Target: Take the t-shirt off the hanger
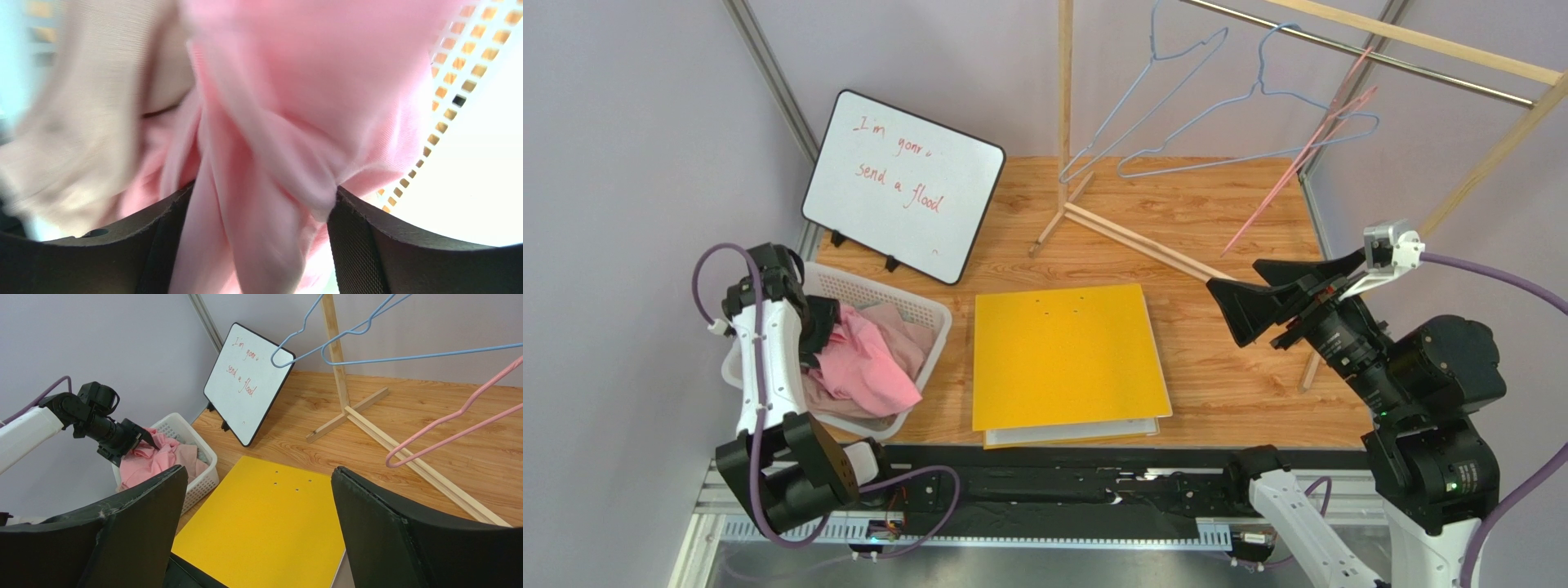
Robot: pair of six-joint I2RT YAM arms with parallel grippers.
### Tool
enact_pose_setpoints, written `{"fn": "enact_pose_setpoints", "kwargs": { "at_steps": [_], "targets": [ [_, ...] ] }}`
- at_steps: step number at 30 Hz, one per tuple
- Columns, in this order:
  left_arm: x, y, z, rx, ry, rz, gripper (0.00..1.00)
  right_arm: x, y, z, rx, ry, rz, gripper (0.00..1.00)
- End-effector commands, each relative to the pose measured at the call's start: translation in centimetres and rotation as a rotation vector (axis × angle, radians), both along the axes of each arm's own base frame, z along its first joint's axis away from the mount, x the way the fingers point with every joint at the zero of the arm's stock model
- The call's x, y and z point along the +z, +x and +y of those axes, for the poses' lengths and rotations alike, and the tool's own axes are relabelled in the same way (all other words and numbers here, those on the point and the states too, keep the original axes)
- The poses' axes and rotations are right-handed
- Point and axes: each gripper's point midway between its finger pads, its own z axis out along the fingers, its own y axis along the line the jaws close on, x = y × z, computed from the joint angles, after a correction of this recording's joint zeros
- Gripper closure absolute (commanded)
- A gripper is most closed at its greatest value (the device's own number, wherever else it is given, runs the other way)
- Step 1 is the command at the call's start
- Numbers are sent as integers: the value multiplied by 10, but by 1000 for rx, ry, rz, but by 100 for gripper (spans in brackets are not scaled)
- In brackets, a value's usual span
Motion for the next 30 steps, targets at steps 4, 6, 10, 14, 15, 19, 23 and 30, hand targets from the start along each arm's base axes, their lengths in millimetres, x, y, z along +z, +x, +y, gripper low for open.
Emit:
{"fn": "enact_pose_setpoints", "kwargs": {
  "at_steps": [4, 6, 10, 14, 15, 19, 23, 30],
  "targets": [
    [44, -46, 3, 18, 51, 156, 24, 3, 4, 11, 55, 28, -3, 6],
    [52, -48, 2, 24, 63, 130, 25, 1, 6, 12, 60, 28, 8, 6],
    [82, -49, 0, 33, 106, 7, 23, -2, 7, 13, 63, 31, 21, 6],
    [115, -40, -8, -42, 153, -117, 1, -8, 12, 15, 65, 43, 42, 6],
    [129, -35, -10, -70, 175, -160, 1, -11, 14, 17, 72, 52, 59, 6],
    [160, -11, -58, -334, 224, -323, 1, -32, 20, 25, 104, 68, 141, 6],
    [176, 9, -120, -603, 233, -492, 1, -63, 23, 28, 106, 87, 257, 6],
    [156, 4, -258, -1195, 210, -749, 0, -164, 11, 38, 145, 148, 502, 1]
  ]
}}
